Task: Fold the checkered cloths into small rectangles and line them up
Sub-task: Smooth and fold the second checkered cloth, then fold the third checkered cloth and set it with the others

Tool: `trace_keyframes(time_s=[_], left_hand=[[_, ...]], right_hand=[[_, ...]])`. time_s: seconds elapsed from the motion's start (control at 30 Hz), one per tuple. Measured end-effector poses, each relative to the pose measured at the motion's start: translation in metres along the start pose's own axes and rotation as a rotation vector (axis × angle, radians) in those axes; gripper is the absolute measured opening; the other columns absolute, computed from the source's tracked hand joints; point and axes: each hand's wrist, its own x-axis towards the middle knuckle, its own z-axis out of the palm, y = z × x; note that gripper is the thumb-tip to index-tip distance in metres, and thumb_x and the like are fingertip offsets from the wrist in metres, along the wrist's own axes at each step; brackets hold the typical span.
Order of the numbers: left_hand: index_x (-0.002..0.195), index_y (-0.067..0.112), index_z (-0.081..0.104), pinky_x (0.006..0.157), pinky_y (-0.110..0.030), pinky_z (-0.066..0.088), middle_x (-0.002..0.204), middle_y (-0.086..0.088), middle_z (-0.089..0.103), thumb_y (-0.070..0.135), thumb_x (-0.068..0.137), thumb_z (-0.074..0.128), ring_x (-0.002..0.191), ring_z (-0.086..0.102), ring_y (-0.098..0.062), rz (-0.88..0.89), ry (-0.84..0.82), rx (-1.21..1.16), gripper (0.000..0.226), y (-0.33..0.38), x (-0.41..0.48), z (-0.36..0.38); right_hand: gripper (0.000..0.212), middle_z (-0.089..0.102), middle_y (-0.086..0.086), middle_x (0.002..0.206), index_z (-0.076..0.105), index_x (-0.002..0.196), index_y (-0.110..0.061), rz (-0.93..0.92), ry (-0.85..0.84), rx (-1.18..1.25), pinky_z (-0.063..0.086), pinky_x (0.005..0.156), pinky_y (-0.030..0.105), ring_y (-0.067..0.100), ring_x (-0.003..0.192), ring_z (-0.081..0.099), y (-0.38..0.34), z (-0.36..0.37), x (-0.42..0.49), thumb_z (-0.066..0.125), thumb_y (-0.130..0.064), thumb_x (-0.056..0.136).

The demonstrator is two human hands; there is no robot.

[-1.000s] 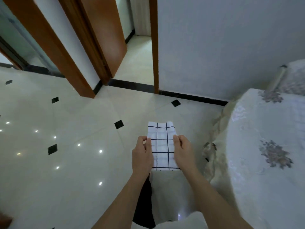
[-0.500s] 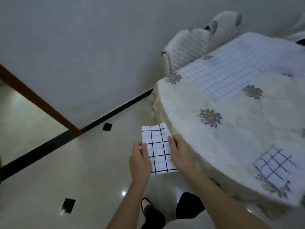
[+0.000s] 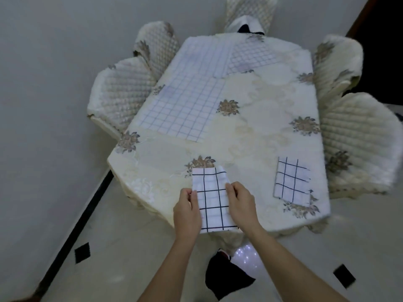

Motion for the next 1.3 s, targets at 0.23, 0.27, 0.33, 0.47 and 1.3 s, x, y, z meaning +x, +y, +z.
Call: trace_keyframes(time_s=[0.23, 0.27, 0.33, 0.47, 1.3], left_hand=[[0.089, 0.021, 0.055, 0.059, -0.015, 0.036, 0.080, 0.011, 0.058, 0.028, 0.103, 0.048, 0.074, 0.054, -0.009, 0.096, -0.180, 0.081, 0.017, 0.022, 0.067, 0.062], [0.088, 0.022, 0.055, 0.060, -0.015, 0.036, 0.079, 0.009, 0.057, 0.027, 0.103, 0.049, 0.074, 0.054, -0.010, 0.107, -0.201, 0.076, 0.017, 0.024, 0.074, 0.068], [0.086, 0.022, 0.055, 0.058, -0.016, 0.036, 0.076, 0.006, 0.056, 0.026, 0.103, 0.050, 0.071, 0.052, -0.012, 0.120, -0.254, 0.089, 0.018, 0.027, 0.089, 0.080], [0.085, 0.024, 0.057, 0.057, -0.018, 0.034, 0.073, 0.008, 0.056, 0.026, 0.102, 0.051, 0.068, 0.053, -0.010, 0.125, -0.351, 0.148, 0.018, 0.029, 0.110, 0.100], [0.087, 0.017, 0.064, 0.066, -0.024, 0.039, 0.076, 0.007, 0.061, 0.023, 0.097, 0.061, 0.071, 0.056, -0.012, 0.206, -0.645, 0.340, 0.012, 0.047, 0.200, 0.178]], right_hand=[[0.041, 0.040, -0.005, 0.059, 0.039, 0.067, -0.017, 0.166, 0.094, 0.026, 0.030, 0.054, 0.028, 0.009, 0.054, 0.037, 0.028, -0.027, 0.062, 0.046, -0.035, 0.104], [0.041, 0.039, -0.004, 0.059, 0.039, 0.067, -0.017, 0.184, 0.095, 0.027, 0.030, 0.054, 0.028, 0.010, 0.055, 0.036, 0.032, -0.029, 0.069, 0.046, -0.035, 0.104], [0.042, 0.039, -0.004, 0.059, 0.038, 0.067, -0.017, 0.218, 0.100, 0.028, 0.030, 0.055, 0.030, 0.011, 0.055, 0.036, 0.037, -0.035, 0.081, 0.046, -0.036, 0.104], [0.042, 0.038, -0.004, 0.060, 0.037, 0.067, -0.017, 0.277, 0.093, 0.010, 0.030, 0.055, 0.030, 0.011, 0.055, 0.035, 0.048, -0.044, 0.096, 0.046, -0.036, 0.103], [0.021, 0.062, -0.005, 0.077, 0.059, 0.090, -0.019, 0.602, 0.226, -0.126, 0.043, 0.058, 0.028, 0.011, 0.071, 0.058, 0.076, -0.046, 0.162, 0.050, -0.033, 0.102]])
